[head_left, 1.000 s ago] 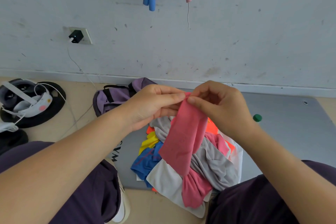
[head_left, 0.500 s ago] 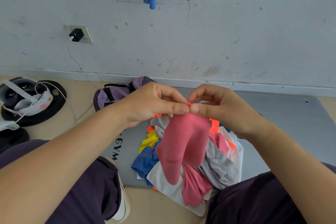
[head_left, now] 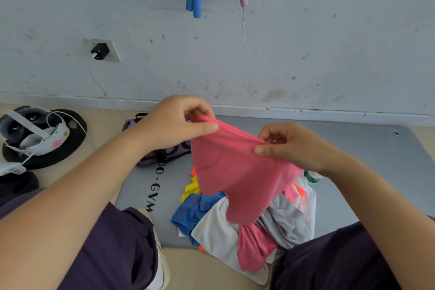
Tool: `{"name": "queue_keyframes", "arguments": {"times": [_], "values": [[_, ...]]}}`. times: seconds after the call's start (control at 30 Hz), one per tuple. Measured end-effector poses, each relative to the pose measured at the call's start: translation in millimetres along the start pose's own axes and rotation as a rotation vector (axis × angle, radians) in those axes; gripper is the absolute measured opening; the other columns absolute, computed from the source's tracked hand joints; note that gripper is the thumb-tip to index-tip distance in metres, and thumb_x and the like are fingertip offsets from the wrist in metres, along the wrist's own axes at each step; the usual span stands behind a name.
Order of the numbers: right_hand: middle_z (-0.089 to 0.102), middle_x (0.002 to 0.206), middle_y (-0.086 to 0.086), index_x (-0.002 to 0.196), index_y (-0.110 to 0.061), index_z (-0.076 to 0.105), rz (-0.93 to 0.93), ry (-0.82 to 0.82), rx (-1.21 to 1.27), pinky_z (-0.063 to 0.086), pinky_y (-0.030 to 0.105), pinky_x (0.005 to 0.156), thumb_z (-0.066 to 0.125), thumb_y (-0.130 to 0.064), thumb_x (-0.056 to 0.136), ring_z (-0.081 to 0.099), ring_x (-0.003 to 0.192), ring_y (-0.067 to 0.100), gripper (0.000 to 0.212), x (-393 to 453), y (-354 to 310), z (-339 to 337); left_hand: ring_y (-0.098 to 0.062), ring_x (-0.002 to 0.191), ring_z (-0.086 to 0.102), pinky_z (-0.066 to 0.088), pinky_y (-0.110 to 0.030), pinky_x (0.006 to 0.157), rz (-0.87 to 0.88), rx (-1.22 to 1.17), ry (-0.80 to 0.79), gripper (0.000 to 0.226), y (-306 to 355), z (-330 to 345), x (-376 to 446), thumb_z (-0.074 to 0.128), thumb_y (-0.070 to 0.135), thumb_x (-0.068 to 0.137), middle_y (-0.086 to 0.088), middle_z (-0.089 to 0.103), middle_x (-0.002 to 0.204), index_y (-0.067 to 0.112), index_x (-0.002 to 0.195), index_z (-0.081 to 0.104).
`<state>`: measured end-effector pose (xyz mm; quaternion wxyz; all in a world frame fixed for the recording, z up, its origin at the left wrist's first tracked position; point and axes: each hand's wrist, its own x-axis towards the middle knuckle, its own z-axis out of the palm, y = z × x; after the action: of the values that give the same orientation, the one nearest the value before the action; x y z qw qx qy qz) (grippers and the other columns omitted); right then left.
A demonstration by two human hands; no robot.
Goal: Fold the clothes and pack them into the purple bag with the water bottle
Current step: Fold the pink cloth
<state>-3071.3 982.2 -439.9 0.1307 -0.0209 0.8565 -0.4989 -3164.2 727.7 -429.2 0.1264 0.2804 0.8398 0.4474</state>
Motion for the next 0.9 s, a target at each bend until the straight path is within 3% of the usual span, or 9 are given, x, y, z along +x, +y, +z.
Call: {"name": "queue_keyframes", "arguments": {"times": [0.07,0.13,0.23,0.33,0.43,0.5,0.6,0.67,0.9], "values": [[0.058,0.064,-0.01,0.083,-0.008,0.066,-0.029,0.062,-0.015,0.037,0.011,0.057,0.075,-0.017,0.083,0.048,0.058,0.001,0.013,1.8,0.3,1.7,-0.004,0.078,0.067,0.052,-0.024,0.076,0.025,0.139,-0.052,0.01,-3.6,5.8,-0.9,0.08,0.032,0.079,0.013,0.073,0.083,0.029,0.086,0.074],[0.055,0.064,-0.01,0.082,-0.009,0.066,-0.047,0.098,-0.027,0.036,0.01,0.055,0.075,-0.016,0.083,0.045,0.056,0.0,0.012,2.9,1.4,2.9,0.0,0.073,0.068,0.05,-0.014,0.071,0.038,0.13,-0.064,0.003,-4.6,11.0,-0.9,0.077,0.031,0.081,0.017,0.072,0.08,0.031,0.081,0.074],[0.061,0.072,-0.003,0.084,-0.011,0.068,-0.057,0.123,-0.025,0.041,0.015,0.062,0.073,-0.02,0.085,0.051,0.063,0.004,0.01,4.8,4.0,0.8,-0.011,0.069,0.072,0.058,-0.023,0.07,-0.023,-0.057,0.017,0.012,-9.9,8.2,1.7,0.072,0.02,0.086,0.006,0.074,0.077,0.029,0.079,0.075],[0.059,0.073,-0.003,0.087,-0.011,0.067,-0.015,0.136,-0.191,0.04,0.019,0.063,0.072,-0.02,0.085,0.049,0.065,0.007,0.01,8.4,17.1,-5.1,-0.019,0.074,0.073,0.06,-0.037,0.075,-0.073,-0.158,0.15,0.007,-17.6,-2.4,4.4,0.071,0.017,0.087,-0.002,0.075,0.081,0.022,0.086,0.076],[0.054,0.069,-0.01,0.088,-0.014,0.066,0.032,0.185,-0.397,0.036,0.01,0.058,0.072,-0.018,0.084,0.046,0.063,0.004,0.008,10.3,32.4,-11.7,-0.013,0.068,0.072,0.06,-0.027,0.068,-0.045,-0.149,0.231,0.012,-27.7,-12.3,4.8,0.071,0.016,0.088,0.003,0.075,0.078,0.026,0.084,0.076],[0.054,0.064,-0.016,0.087,-0.022,0.066,0.038,0.235,-0.409,0.037,0.006,0.059,0.072,-0.018,0.084,0.049,0.062,-0.004,0.007,9.8,37.3,-16.0,-0.008,0.064,0.07,0.055,-0.016,0.063,-0.009,-0.032,0.214,0.021,-34.8,-16.9,3.2,0.072,0.017,0.086,0.011,0.074,0.075,0.036,0.078,0.074],[0.056,0.062,-0.026,0.087,-0.03,0.067,0.033,0.286,-0.425,0.036,0.003,0.058,0.071,-0.02,0.085,0.049,0.065,-0.016,0.011,10.2,40.1,-20.8,-0.014,0.069,0.072,0.059,-0.028,0.071,-0.074,0.111,0.151,0.018,-47.8,-17.2,2.2,0.074,0.023,0.086,0.011,0.074,0.077,0.039,0.078,0.075],[0.058,0.073,-0.024,0.087,-0.031,0.069,0.025,0.309,-0.455,0.035,0.003,0.06,0.07,-0.019,0.085,0.05,0.07,-0.014,0.012,10.7,40.3,-21.7,-0.017,0.075,0.073,0.061,-0.036,0.077,-0.12,0.096,0.13,0.014,-53.1,-15.4,2.5,0.073,0.022,0.086,0.009,0.075,0.079,0.034,0.081,0.076],[0.058,0.077,-0.01,0.077,-0.026,0.066,-0.021,0.42,-0.476,0.035,0.003,0.063,0.07,-0.01,0.083,0.05,0.07,0.001,0.017,14.2,34.3,-20.7,-0.013,0.079,0.073,0.061,-0.033,0.078,-0.149,0.048,0.132,0.014,-57.2,-14.1,4.3,0.071,0.018,0.088,0.008,0.076,0.082,0.03,0.086,0.076]]}}
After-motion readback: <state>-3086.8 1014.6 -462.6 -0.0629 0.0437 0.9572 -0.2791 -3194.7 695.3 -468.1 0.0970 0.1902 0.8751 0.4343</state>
